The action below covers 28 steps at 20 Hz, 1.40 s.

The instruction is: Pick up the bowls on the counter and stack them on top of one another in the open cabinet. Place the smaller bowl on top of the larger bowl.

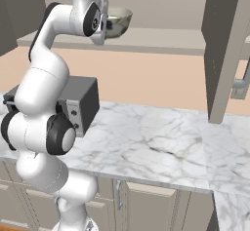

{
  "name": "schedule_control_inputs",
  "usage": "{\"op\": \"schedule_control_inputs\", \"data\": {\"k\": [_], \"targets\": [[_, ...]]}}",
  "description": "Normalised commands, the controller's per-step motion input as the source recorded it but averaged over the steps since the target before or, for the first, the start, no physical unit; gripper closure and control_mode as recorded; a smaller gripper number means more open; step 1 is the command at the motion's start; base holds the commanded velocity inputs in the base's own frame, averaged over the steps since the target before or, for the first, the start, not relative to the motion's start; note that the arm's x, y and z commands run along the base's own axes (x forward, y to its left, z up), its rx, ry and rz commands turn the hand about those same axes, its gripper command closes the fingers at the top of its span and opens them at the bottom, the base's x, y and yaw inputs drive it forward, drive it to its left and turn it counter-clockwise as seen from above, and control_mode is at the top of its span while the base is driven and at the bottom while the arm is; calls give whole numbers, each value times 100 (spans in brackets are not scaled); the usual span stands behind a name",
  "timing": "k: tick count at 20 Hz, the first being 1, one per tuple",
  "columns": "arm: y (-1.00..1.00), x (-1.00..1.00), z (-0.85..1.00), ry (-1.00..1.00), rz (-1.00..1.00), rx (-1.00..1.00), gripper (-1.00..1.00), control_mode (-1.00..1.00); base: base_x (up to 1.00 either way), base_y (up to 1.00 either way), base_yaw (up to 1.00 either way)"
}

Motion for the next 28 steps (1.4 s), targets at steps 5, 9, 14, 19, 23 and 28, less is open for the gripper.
{"op": "schedule_control_inputs", "data": {"k": [5,9,14,19,23,28], "targets": [[0,-4,15,-18,0,2,-100,-100,0,0,0],[0,-13,2,-20,0,1,-100,-100,0,0,0],[0,-18,7,-13,0,2,-100,-100,0,0,0],[-2,-24,11,-7,-1,1,-100,-100,0,0,0],[-4,-31,16,-7,-1,2,-100,-100,0,0,0],[-7,-32,21,-7,-1,2,-100,-100,0,0,0]]}}
